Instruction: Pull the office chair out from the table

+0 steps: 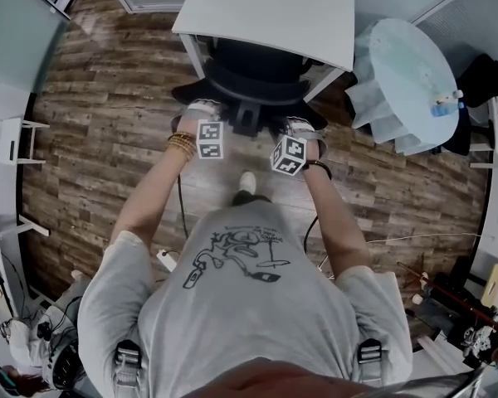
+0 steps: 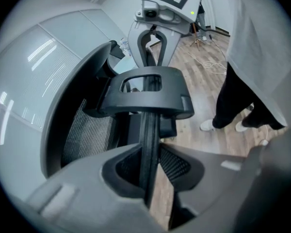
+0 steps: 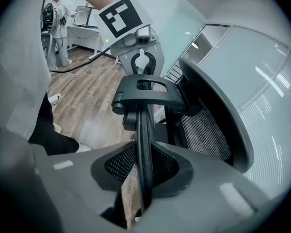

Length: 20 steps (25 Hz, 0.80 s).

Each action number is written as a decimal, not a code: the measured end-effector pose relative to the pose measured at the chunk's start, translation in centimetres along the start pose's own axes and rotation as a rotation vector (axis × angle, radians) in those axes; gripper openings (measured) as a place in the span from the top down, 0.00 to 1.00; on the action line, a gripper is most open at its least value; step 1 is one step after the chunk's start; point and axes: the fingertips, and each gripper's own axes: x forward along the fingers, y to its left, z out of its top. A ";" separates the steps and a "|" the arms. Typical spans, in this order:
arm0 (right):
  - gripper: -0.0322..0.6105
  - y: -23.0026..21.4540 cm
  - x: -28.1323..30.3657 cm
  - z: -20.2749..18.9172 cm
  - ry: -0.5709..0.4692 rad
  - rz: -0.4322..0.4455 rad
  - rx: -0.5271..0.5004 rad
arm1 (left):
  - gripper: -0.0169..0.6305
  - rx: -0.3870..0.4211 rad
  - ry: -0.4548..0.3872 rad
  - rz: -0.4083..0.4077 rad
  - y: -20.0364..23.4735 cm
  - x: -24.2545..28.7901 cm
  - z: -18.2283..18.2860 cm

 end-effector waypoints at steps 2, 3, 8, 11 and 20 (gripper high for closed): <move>0.80 0.8 -0.4 0.0 0.007 0.001 -0.003 | 0.82 -0.003 -0.001 0.002 -0.8 -0.4 0.2; 0.80 1.2 -0.6 0.1 0.010 0.001 -0.004 | 0.82 -0.004 -0.001 0.001 -1.2 -0.6 0.3; 0.80 3.3 -1.6 0.4 0.009 0.001 -0.011 | 0.83 0.005 -0.009 -0.007 -3.4 -1.8 0.6; 0.80 4.6 -2.3 0.7 0.005 -0.004 -0.018 | 0.83 0.005 -0.016 -0.007 -4.7 -2.6 0.8; 0.80 9.8 -4.1 2.9 0.009 -0.014 -0.014 | 0.82 0.007 -0.024 -0.006 -9.7 -5.3 -0.1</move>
